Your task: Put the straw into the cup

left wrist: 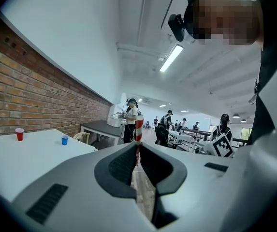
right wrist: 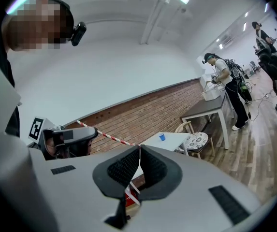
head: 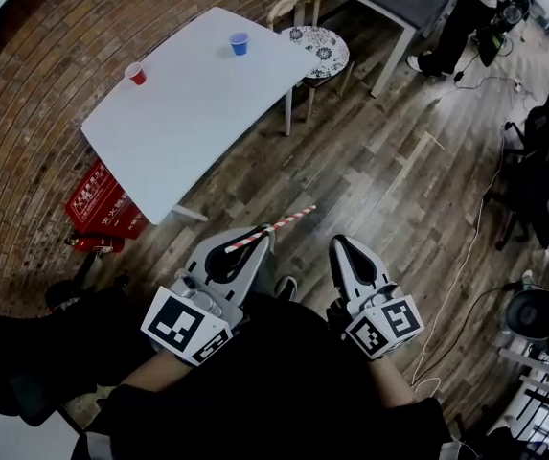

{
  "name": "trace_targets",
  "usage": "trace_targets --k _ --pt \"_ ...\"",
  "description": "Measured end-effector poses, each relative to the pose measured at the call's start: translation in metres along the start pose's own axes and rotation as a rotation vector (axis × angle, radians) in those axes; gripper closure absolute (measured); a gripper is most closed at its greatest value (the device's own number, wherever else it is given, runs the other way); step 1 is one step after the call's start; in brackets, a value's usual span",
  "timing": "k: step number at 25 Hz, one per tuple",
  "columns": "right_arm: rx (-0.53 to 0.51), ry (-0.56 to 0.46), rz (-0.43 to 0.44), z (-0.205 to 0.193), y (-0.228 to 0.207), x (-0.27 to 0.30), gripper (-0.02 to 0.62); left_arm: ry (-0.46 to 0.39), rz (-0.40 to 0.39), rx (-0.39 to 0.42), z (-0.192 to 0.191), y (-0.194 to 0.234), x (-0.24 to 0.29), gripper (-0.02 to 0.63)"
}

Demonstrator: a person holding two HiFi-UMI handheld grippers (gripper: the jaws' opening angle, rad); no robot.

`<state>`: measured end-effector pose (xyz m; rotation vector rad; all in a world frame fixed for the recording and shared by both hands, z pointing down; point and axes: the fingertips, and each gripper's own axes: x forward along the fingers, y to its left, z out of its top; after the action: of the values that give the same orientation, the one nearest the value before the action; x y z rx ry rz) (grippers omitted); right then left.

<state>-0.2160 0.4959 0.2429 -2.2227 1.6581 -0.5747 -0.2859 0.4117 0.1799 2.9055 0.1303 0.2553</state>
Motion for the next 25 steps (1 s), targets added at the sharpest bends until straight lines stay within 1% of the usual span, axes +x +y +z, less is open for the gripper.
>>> trace_targets --k 4,9,12,16,20,25 --pt "0.006 0.005 -0.052 0.008 -0.023 0.012 0.568 0.007 -0.031 -0.018 0.003 0.014 0.028 0.569" --pt "0.01 0.035 -0.079 0.014 -0.049 0.046 0.568 0.016 -0.056 -0.048 0.004 0.045 0.064 0.569" --pt "-0.001 0.045 -0.1 0.024 -0.063 0.073 0.568 0.013 -0.061 -0.072 0.011 0.074 0.084 0.569" --pt "-0.017 0.058 -0.119 0.041 -0.075 0.116 0.568 -0.006 -0.077 -0.079 0.031 0.113 0.111 0.569" --pt "-0.029 0.072 -0.138 0.054 -0.087 0.162 0.568 -0.012 -0.079 -0.103 0.043 0.161 0.133 0.569" --pt "-0.035 0.108 -0.165 0.06 -0.095 0.219 0.568 -0.02 -0.077 -0.137 0.053 0.224 0.153 0.569"
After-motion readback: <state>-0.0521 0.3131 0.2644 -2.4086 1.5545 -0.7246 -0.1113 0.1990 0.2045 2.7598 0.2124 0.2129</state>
